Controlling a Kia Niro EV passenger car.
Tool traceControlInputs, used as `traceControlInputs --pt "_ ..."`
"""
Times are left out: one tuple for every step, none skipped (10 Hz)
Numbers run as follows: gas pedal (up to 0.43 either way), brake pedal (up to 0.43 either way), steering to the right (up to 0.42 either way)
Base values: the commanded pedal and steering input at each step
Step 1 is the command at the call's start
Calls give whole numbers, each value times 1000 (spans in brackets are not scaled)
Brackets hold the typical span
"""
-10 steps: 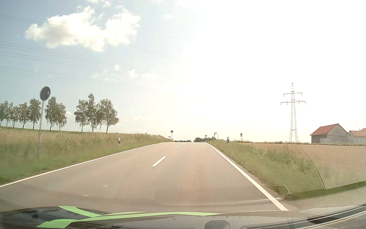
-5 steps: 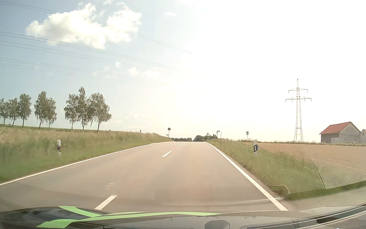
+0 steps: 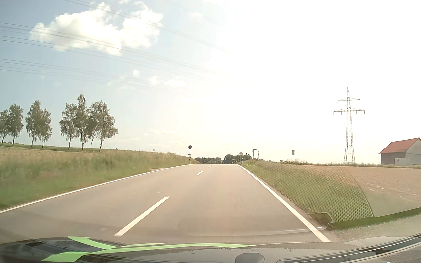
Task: Follow the waypoints while adhering to traffic rules and regulations
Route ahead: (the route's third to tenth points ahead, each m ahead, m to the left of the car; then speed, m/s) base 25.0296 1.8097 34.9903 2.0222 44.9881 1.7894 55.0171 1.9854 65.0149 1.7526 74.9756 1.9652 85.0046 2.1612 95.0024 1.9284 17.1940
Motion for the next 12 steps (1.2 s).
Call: traceControlInputs --pt "59 0 0" --pt "59 0 1" --pt "59 0 1" --pt "59 0 1" --pt "59 0 1" --pt "59 0 1" --pt "59 0 1" --pt "59 0 1" --pt "59 0 1" --pt "59 0 1" --pt "59 0 1" --pt "59 0 1"
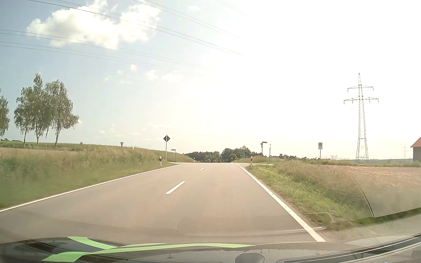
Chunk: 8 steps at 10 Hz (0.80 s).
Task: Follow the waypoints while adhering to traffic rules and regulations
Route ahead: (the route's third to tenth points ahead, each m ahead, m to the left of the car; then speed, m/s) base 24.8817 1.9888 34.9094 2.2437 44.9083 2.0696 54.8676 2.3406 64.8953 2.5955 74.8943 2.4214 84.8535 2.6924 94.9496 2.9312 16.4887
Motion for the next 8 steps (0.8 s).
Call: traceControlInputs --pt "59 0 0" --pt "59 0 -1" --pt "59 0 -3" --pt "59 0 -3" --pt "67 0 -3" --pt "118 0 -3" --pt "130 0 -3" --pt "130 0 -3"
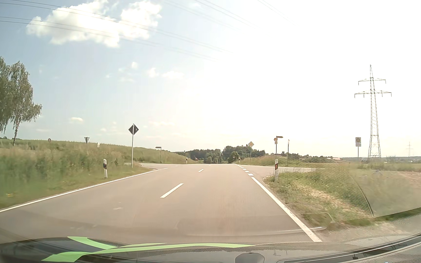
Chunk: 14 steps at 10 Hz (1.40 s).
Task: Follow the waypoints while adhering to traffic rules and regulations
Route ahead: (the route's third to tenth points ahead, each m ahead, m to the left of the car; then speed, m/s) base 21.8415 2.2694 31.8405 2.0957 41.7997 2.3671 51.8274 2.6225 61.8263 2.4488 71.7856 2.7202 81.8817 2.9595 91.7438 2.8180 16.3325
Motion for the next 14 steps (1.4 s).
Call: traceControlInputs --pt "138 0 -2" --pt "169 0 -3" --pt "169 0 -3" --pt "169 0 -3" --pt "169 0 -3" --pt "169 0 -3" --pt "169 0 -3" --pt "169 0 -3" --pt "169 0 -3" --pt "169 0 -3" --pt "169 0 -3" --pt "169 0 -3" --pt "169 0 -3" --pt "169 0 -1"
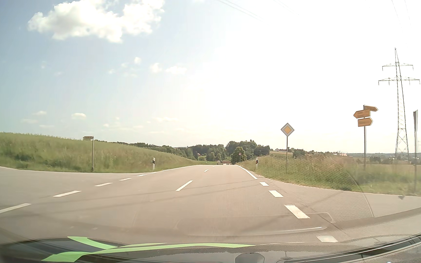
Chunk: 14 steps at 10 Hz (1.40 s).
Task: Follow the waypoints while adhering to traffic rules and regulations
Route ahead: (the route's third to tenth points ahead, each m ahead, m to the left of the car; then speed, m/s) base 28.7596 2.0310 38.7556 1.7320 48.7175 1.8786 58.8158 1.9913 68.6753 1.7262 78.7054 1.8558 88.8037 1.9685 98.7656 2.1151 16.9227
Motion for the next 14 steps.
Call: traceControlInputs --pt "169 0 -1" --pt "169 0 -1" --pt "157 0 0" --pt "157 0 0" --pt "157 0 0" --pt "157 0 0" --pt "157 0 0" --pt "157 0 0" --pt "157 0 0" --pt "157 0 0" --pt "157 0 0" --pt "138 0 0" --pt "118 0 0" --pt "98 0 0"
